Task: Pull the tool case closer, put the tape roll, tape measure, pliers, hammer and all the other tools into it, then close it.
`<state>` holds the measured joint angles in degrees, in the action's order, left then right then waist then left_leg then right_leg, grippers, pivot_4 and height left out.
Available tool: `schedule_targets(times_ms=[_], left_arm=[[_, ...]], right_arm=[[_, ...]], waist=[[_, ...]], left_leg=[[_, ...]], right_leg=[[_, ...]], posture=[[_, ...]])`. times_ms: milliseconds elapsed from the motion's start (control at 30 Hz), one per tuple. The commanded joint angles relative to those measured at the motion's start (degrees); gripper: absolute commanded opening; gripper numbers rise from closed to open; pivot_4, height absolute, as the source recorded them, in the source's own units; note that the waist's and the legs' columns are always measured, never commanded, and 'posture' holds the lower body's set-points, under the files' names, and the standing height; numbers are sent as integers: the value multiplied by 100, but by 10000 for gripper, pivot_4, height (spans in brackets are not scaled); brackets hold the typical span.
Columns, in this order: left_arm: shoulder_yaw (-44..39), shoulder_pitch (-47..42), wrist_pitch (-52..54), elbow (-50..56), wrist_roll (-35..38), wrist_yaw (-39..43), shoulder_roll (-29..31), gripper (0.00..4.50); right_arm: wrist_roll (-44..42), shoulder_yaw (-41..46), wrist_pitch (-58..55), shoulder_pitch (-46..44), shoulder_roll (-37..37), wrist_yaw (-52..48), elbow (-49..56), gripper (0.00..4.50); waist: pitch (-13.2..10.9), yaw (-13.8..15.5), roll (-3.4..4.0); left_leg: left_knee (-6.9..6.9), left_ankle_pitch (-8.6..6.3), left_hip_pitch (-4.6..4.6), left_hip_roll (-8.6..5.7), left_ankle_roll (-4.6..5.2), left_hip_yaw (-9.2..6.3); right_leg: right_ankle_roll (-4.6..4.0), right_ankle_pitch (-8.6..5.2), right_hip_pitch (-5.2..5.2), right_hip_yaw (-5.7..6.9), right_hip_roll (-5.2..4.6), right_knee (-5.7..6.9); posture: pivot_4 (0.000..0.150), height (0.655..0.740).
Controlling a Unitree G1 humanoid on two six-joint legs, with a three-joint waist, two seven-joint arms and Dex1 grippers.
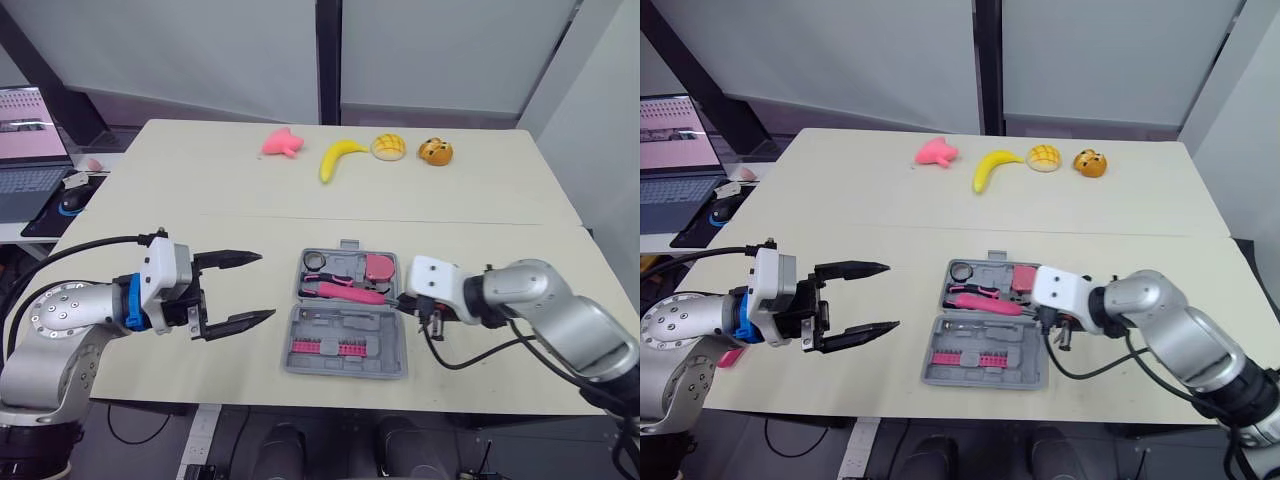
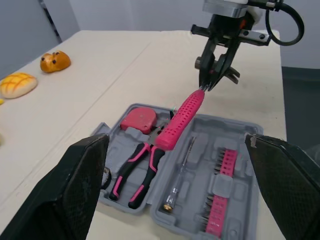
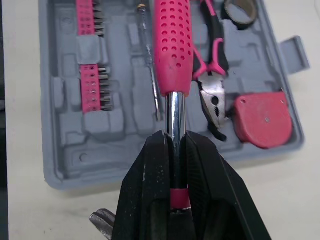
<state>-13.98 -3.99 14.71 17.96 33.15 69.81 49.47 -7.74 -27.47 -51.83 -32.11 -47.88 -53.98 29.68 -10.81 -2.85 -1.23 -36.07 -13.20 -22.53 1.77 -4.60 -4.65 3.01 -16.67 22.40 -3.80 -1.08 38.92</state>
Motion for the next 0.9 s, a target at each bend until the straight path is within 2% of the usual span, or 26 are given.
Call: schedule_targets(times_ms=[33,267,600,900], left_arm=[[-99,42,-138,-7,58,448,267,45000],[5,176,-991,-748,-157,1647,561,45000],[226,-275,-1273,-1458,-317,2219,643,45000],[290,-341,-1264,-1422,-334,2265,633,45000]], right_arm=[[199,-362,-184,-340,52,-71,84,2138],[451,-1122,-501,-760,152,-185,218,2138],[877,-1721,-753,-964,568,127,72,2138],[1097,-1832,-563,-885,803,275,-301,2138]], waist=[[0,21,0],[-2,-4,3],[-2,-13,3],[-2,-43,3]], left_leg=[[0,0,-4,-1,0,-2],[0,0,-3,1,0,1],[-3,1,-30,2,1,0],[-2,1,-47,2,1,3]], right_leg=[[-1,0,3,3,-1,0],[-3,-1,11,3,2,4],[-3,0,40,4,2,11],[-5,1,69,1,2,21]], posture=[[1500,7400],[1500,7400],[1500,7400],[1500,7400]])
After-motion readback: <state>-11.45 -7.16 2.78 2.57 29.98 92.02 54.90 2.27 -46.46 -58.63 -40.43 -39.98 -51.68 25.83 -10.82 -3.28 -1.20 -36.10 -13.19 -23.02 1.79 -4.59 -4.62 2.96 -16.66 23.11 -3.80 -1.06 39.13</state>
